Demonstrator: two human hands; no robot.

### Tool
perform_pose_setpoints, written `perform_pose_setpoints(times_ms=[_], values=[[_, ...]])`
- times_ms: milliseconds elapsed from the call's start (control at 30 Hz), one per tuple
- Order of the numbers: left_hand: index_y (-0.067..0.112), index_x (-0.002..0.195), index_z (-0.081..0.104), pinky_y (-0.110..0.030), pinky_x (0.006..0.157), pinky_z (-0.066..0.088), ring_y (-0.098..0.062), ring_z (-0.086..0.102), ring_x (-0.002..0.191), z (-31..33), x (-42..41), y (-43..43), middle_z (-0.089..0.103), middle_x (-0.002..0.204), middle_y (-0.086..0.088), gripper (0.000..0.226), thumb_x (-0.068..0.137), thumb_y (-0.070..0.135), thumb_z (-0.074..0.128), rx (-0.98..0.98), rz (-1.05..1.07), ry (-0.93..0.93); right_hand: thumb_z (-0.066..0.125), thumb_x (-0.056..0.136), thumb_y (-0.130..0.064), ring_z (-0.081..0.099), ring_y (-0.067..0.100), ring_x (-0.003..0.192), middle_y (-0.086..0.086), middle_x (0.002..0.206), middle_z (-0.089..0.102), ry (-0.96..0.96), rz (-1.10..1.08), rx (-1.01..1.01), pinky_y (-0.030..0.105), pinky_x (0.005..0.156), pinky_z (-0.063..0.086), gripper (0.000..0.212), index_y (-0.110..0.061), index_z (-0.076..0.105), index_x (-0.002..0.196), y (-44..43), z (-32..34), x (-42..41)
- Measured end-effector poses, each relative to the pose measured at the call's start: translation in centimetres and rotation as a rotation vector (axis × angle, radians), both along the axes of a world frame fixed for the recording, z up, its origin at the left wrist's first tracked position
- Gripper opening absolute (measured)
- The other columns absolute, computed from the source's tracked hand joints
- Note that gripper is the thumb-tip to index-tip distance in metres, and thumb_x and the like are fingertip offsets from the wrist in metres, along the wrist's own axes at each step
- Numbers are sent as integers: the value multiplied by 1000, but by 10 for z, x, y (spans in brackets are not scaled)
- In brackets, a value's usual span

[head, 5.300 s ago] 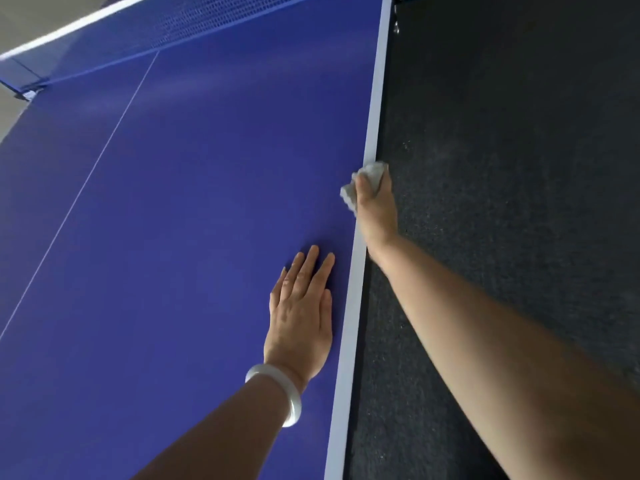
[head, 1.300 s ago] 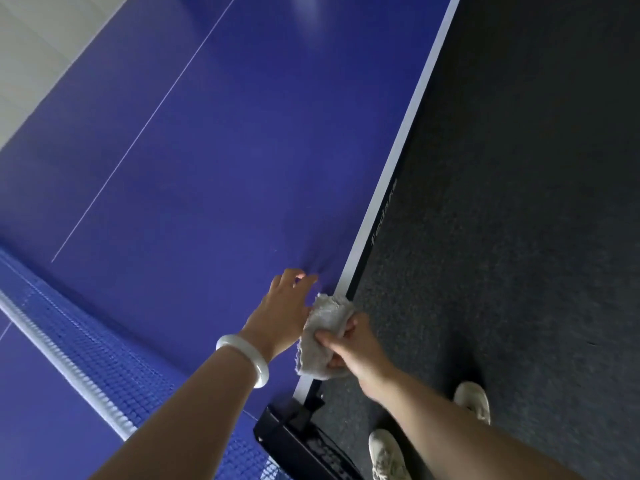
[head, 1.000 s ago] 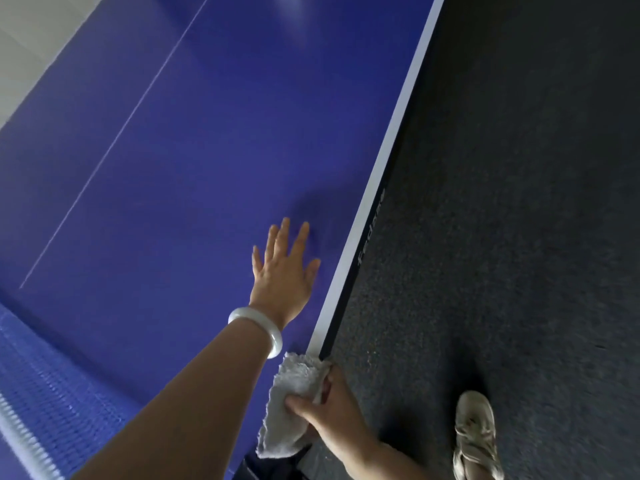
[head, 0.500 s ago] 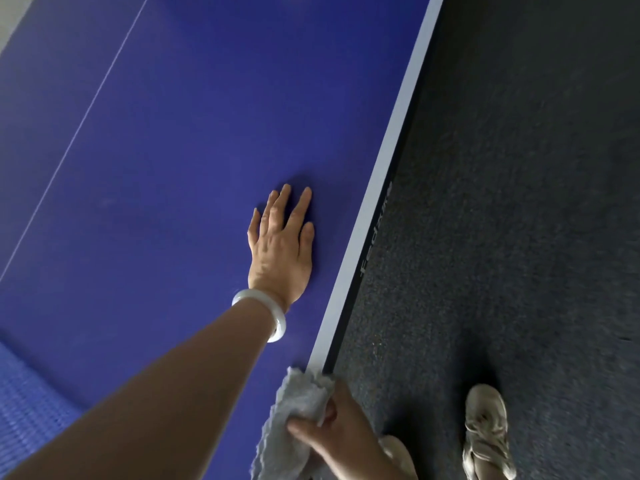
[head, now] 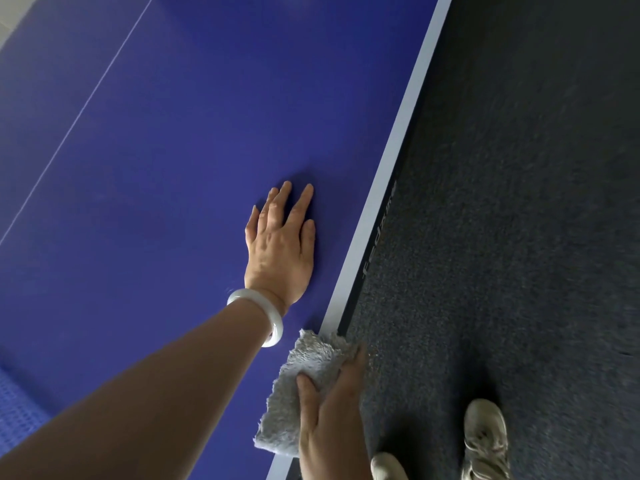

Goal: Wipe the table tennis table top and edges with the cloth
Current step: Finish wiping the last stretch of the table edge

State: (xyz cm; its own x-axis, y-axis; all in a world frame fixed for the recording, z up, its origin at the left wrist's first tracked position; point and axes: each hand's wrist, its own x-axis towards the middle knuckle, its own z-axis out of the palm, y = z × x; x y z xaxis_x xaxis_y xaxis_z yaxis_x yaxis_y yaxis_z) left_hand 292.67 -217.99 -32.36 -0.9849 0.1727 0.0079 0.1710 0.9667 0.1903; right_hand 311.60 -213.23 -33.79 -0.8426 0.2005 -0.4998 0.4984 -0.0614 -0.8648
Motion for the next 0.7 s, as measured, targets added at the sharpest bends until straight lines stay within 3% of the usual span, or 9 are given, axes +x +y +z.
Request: perform_pose_setpoints(times_ms=[67,133,200,367,467,600,667,700], values=[[30,156,23,-38,123,1,-15,7,152,0,0,0,16,164,0,50,107,31,28,1,0,-4,58,96,-18,35,15,145,7,160,25,-30,-91,-58,26,122,22,83,-16,-1,156,-6,-1,-11],[30,156,23,-38,123,1,-15,6,152,0,0,0,16,164,0,50,107,31,28,1,3,-7,48,99,-26,41,11,140,7,156,34,2,-144,-84,32,119,29,69,-15,11,157,-3,0,-31],[30,156,23,-37,123,1,-15,6,152,0,0,-1,16,164,0,50,107,30,28,2,5,-9,39,97,-37,35,14,145,12,159,30,94,-185,-84,34,120,27,72,-6,13,156,12,0,-63],[30,156,24,-37,123,1,-15,6,152,0,-1,1,16,164,0,50,106,30,28,-1,4,-9,40,106,-26,48,17,137,11,152,45,199,-387,-241,36,115,38,54,-10,26,155,64,-17,-147],[29,156,25,-37,123,1,-15,7,152,0,0,2,17,164,0,50,106,31,27,0,7,-2,42,105,-32,33,8,146,5,161,30,271,-323,-118,29,121,27,61,-13,17,157,45,-22,-117],[29,155,26,-35,123,0,-15,8,152,0,0,2,18,163,0,54,102,37,22,3,9,-12,48,97,-47,31,6,145,4,163,24,93,-212,-209,28,121,25,79,-21,6,158,1,-15,-38],[29,155,27,-35,124,0,-16,9,152,0,0,1,19,163,-1,54,102,37,22,-7,12,-7,51,98,-40,32,9,146,5,162,26,87,-183,-270,30,121,25,76,-18,9,157,9,-15,-47],[29,155,27,-35,124,1,-16,10,152,0,0,0,20,163,-1,54,102,37,22,-10,10,-5,51,100,-34,33,9,145,5,161,26,100,-187,-275,24,121,24,69,-16,13,155,21,-17,-66]])
